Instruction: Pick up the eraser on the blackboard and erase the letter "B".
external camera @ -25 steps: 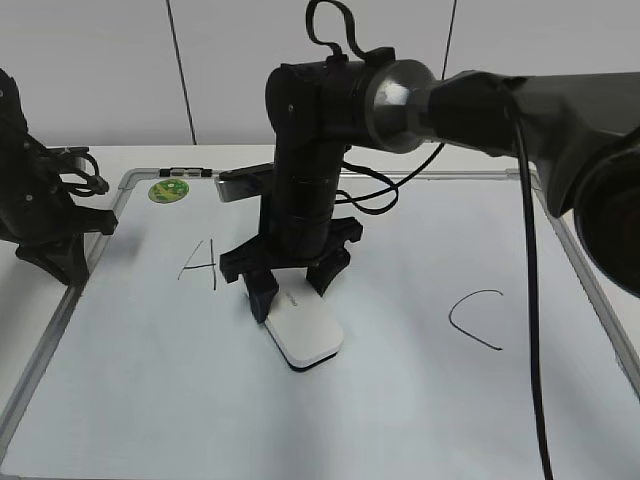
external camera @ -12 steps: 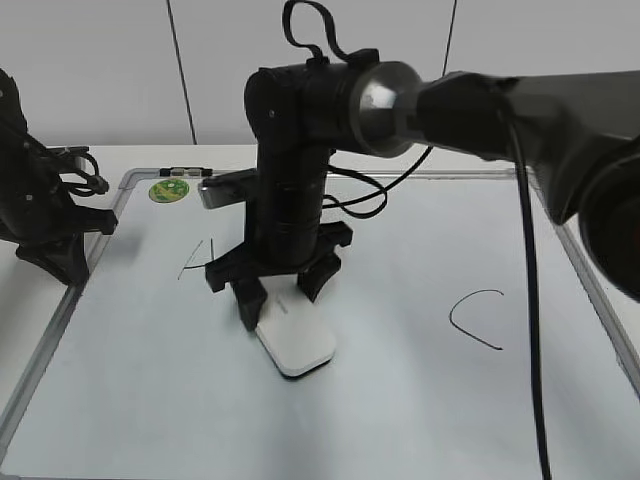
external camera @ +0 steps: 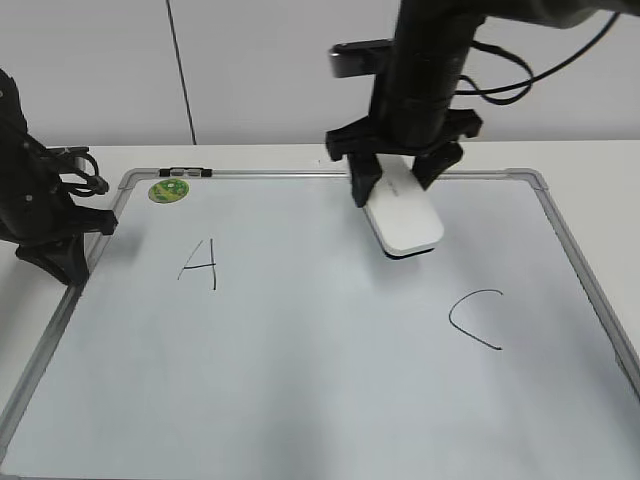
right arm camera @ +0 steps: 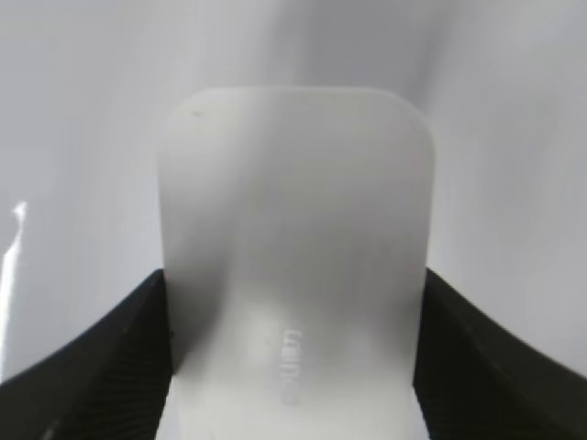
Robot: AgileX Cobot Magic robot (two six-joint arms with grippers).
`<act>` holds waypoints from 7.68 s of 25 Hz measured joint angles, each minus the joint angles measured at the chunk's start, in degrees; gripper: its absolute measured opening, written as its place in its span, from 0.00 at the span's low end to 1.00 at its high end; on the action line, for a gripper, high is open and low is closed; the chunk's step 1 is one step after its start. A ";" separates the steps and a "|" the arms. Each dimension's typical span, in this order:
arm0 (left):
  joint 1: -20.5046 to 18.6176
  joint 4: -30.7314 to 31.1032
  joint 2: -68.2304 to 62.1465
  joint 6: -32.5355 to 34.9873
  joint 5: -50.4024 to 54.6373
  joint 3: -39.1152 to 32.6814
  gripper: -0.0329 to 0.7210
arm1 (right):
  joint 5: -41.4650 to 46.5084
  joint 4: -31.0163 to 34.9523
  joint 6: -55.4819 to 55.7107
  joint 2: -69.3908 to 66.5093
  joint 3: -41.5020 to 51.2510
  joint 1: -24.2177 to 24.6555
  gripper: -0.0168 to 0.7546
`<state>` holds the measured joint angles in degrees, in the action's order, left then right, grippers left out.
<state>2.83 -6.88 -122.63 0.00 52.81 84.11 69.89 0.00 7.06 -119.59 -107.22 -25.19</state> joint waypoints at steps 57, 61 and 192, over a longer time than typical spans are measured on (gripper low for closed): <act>0.00 0.00 0.00 0.00 0.07 0.00 0.10 | -15.72 7.58 -12.86 12.76 37.24 25.79 0.70; 0.00 0.00 0.00 0.00 0.07 0.00 0.10 | -15.94 7.31 -12.86 12.04 37.24 25.79 0.70; 5.22 12.96 116.51 -2.83 14.88 -52.80 0.80 | -3.72 -2.27 -3.50 107.45 78.99 18.82 0.77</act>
<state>8.05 6.08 -6.12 -2.83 67.68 31.32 66.17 -2.27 3.56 -12.14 -28.23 -6.37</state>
